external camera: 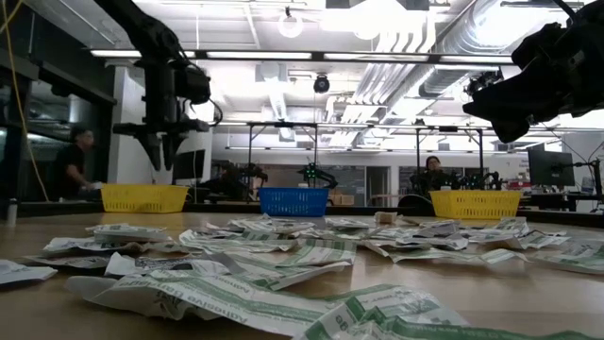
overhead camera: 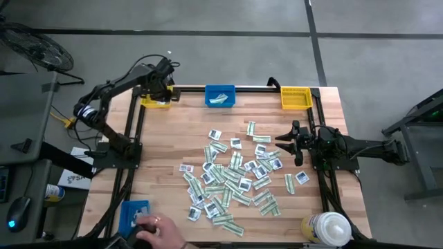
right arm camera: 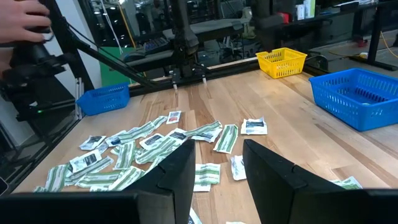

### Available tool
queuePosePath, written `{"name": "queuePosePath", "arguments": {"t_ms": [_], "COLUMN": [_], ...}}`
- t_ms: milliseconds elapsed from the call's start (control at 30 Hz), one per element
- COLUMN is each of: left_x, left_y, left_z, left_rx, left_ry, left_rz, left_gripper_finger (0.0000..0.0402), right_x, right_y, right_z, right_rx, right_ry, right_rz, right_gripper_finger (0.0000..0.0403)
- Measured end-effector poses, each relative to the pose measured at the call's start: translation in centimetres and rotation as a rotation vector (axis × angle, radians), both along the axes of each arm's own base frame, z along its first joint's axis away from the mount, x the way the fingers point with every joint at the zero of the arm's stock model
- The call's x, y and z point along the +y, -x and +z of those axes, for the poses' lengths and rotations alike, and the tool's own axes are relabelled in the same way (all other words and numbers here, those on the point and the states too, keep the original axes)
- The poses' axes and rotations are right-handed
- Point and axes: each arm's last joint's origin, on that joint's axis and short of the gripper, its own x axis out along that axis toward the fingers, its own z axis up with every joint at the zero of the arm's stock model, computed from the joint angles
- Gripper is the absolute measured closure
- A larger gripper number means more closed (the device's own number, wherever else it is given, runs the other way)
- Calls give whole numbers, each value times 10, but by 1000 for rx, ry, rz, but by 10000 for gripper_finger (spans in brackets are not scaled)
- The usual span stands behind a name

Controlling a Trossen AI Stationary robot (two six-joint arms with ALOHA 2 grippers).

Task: Pick & Place First Aid Supplies
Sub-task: Put the gray towelette pack into the left yellow bin

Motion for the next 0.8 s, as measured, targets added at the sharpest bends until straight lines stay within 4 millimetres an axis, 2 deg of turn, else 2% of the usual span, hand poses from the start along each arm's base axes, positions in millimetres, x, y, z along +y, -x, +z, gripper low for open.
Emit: {"name": "queuePosePath", "arguments": {"t_ms": [167, 367, 667, 800], "left_x": [-18, -39, -64, -73], "left_y": [-11, -33, -83, -100], "left_z": [9, 10, -2, -10], "left_rx": [-4, -26, -101, -118], "left_ry": [-2, 8, -49, -64], "left_rz": [-146, -368, -626, -678], "left_gripper_finger": [300, 300, 300, 300], "right_x": [0, 0, 0, 0], "right_y": [0, 0, 0, 0], "right_z": [0, 0, 0, 0], "right_rx": [0, 0, 0, 0], "right_ry": [0, 0, 0, 0], "right_rz": [0, 0, 0, 0], "right_gripper_finger": [274, 274, 274, 274]}}
